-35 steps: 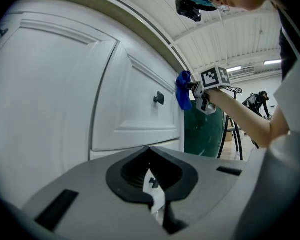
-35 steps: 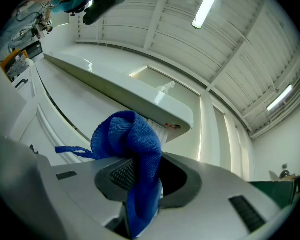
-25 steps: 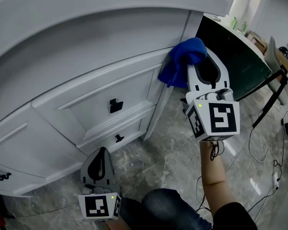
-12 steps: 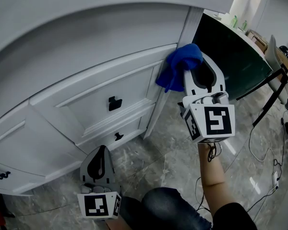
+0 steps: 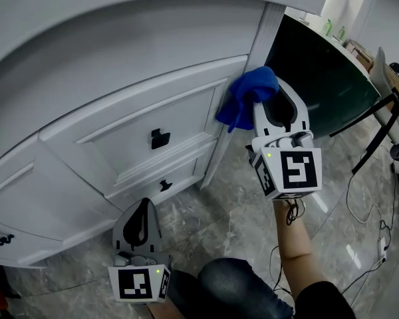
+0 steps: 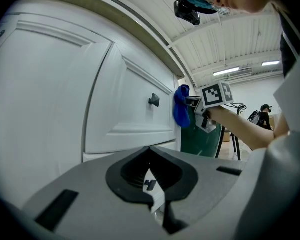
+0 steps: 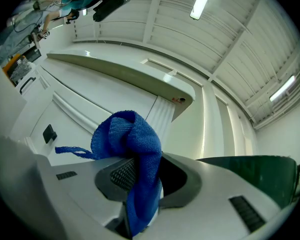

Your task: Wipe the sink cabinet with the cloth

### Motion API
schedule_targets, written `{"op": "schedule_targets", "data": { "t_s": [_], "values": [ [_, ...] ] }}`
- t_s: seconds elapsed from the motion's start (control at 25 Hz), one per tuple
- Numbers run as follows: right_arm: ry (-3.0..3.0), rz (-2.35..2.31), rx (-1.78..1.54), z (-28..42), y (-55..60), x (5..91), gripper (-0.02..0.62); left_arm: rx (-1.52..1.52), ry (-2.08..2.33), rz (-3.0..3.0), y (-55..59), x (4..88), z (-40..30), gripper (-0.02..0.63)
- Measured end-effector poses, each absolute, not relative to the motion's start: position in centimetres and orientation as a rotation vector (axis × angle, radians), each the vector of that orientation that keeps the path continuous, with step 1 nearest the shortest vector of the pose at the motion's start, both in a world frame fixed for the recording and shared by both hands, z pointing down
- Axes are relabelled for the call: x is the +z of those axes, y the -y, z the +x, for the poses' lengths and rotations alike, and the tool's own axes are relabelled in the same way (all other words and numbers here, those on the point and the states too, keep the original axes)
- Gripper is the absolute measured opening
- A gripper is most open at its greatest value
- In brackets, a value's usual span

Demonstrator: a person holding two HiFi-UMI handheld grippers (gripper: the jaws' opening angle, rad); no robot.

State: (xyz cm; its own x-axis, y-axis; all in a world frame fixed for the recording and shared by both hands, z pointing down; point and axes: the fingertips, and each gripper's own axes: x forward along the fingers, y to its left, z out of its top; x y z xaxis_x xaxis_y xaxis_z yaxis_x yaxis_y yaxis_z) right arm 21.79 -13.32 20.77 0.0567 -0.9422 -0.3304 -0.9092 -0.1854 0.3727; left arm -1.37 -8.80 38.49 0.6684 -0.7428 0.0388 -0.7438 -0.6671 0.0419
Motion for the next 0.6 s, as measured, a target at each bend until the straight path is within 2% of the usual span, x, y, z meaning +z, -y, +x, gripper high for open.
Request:
{"op": "schedule_targets", "data": {
  "t_s": [0.6],
  "values": [
    [1.992,2.231,-0.710,21.9,13.5,25.0,0.114,0.040,1.259,2.811,9.0,38.8,-1.3,0.000]
  ]
}}
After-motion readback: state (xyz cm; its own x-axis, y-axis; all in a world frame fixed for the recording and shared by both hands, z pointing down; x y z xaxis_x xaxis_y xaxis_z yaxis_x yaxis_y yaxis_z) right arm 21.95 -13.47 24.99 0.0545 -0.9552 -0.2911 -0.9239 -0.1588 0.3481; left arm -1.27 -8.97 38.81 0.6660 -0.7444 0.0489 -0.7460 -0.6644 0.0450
